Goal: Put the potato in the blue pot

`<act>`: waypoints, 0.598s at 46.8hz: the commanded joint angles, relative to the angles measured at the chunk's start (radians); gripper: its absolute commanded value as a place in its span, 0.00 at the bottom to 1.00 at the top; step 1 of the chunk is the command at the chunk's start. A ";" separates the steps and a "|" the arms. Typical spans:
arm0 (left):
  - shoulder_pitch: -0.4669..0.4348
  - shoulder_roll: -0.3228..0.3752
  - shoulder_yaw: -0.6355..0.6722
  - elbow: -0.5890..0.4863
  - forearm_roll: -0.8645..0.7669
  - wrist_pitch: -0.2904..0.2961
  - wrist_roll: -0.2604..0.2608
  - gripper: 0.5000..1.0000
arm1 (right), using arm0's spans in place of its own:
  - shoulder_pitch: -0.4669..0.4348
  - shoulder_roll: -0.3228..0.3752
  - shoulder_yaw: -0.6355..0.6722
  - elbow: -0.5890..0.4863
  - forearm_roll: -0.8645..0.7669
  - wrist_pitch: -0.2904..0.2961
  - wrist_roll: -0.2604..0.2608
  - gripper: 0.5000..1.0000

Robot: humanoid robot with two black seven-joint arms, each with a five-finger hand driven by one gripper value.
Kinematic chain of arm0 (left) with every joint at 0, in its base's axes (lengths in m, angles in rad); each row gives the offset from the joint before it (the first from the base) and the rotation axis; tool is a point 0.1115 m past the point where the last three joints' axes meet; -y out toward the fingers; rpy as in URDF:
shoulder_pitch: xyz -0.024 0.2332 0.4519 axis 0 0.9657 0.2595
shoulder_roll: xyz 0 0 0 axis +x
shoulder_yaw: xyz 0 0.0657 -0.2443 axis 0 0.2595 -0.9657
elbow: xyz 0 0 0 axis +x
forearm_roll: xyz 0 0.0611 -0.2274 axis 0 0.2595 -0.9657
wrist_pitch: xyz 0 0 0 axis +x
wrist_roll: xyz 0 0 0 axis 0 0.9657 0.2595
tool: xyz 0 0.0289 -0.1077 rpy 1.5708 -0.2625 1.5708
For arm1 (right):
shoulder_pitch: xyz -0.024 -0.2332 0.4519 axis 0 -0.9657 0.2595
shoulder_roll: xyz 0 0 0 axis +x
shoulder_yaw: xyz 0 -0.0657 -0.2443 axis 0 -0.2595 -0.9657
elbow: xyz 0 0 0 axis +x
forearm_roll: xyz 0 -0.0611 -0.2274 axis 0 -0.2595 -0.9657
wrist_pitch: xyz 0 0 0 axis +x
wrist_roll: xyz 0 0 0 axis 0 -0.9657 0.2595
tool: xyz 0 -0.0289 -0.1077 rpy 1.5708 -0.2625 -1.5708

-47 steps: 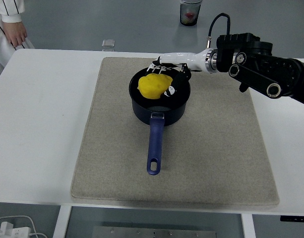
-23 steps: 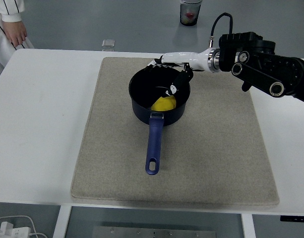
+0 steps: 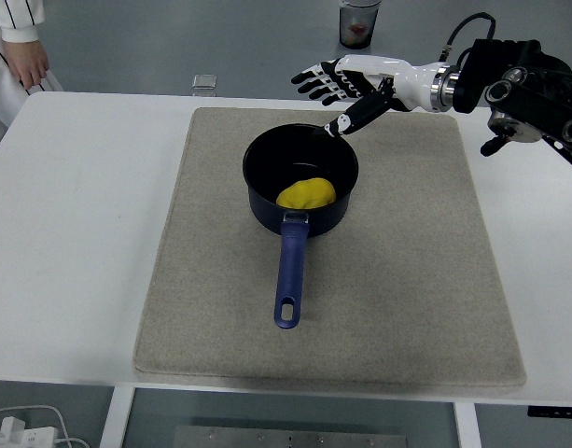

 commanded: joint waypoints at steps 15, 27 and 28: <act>0.000 0.000 0.000 0.000 0.000 0.000 0.000 0.99 | -0.107 -0.017 0.086 -0.035 0.360 -0.081 -0.004 0.78; 0.000 0.000 0.000 0.000 0.000 0.000 0.000 0.99 | -0.219 -0.006 0.273 -0.126 0.530 -0.126 -0.110 0.78; 0.000 0.000 0.000 0.000 0.000 0.000 0.000 0.99 | -0.225 -0.006 0.286 -0.129 0.541 -0.126 -0.118 0.78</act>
